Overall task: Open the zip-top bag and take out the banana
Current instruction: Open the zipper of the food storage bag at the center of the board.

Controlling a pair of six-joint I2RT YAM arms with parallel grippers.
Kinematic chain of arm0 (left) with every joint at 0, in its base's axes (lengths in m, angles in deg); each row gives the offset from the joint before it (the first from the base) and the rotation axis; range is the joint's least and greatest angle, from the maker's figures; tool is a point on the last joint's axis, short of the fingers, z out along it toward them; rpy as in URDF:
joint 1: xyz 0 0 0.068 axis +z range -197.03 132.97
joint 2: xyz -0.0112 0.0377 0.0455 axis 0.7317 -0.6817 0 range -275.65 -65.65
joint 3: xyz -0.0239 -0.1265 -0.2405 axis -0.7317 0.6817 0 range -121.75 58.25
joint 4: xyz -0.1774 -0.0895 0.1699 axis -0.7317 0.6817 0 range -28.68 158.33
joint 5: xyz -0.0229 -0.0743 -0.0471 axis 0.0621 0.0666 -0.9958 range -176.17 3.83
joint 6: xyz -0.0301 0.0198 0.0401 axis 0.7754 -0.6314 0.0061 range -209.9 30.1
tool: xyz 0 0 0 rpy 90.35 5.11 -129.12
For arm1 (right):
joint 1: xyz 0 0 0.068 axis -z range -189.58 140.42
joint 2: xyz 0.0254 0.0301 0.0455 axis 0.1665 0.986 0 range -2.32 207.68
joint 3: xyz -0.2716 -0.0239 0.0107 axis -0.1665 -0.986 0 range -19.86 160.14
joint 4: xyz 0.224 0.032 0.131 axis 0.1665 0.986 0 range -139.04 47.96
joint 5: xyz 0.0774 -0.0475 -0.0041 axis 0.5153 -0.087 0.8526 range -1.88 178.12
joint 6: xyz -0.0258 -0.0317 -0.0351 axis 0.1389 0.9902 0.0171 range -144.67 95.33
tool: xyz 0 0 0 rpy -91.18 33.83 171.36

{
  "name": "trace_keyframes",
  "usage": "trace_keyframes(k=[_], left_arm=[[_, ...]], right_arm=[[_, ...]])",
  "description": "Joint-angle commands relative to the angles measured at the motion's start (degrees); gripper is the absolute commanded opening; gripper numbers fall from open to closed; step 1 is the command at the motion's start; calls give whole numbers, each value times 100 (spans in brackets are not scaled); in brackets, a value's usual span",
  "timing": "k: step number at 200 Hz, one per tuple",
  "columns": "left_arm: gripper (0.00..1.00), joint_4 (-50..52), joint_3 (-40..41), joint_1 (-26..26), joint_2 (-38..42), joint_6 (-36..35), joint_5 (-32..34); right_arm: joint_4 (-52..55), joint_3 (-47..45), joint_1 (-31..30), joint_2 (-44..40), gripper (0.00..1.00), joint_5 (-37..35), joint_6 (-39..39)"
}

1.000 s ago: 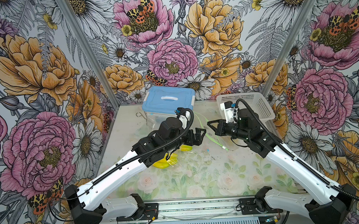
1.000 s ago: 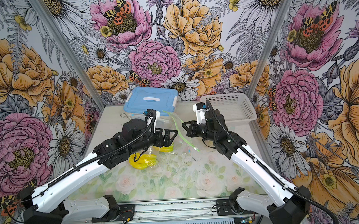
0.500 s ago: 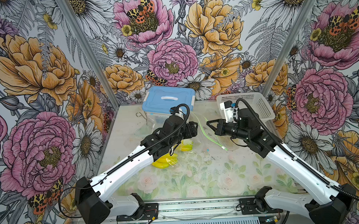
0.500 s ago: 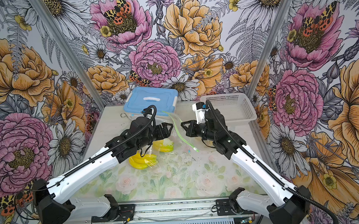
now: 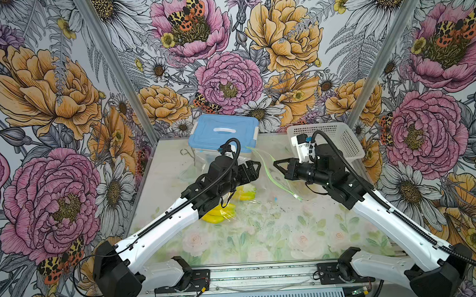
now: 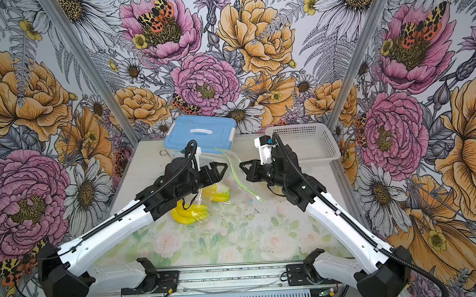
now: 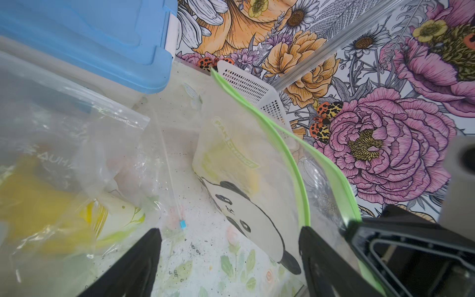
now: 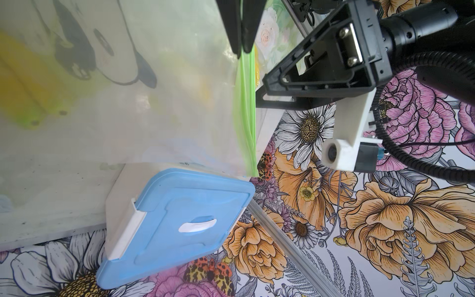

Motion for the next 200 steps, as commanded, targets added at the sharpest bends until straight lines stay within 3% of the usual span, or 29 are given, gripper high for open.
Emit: trace_keyframes(k=[1,55,91,114,134,147,200], left_arm=[[87,-312,179,47,334,355,-260],[87,-683,-282,-247,-502,340,-645],[82,-432,-381,-373,-893,354,-343],[61,-321,-295,-348,-954,380,-74],[21,-176,-196,-328,-894,417,76],[5,12,-98,-337,-740,413,252],[2,268,706,-327,185,706,718]], right_arm=[[-228,153,-44,-33,0,-22,5],[-224,149,-53,-62,0,43,20],[-224,80,-62,-198,0,-24,4],[-216,-21,-62,-297,0,-82,-9],[-197,-92,-54,-459,0,-296,94],[-120,-88,-8,-573,0,-576,186],[154,-85,149,-805,0,-1564,302]])
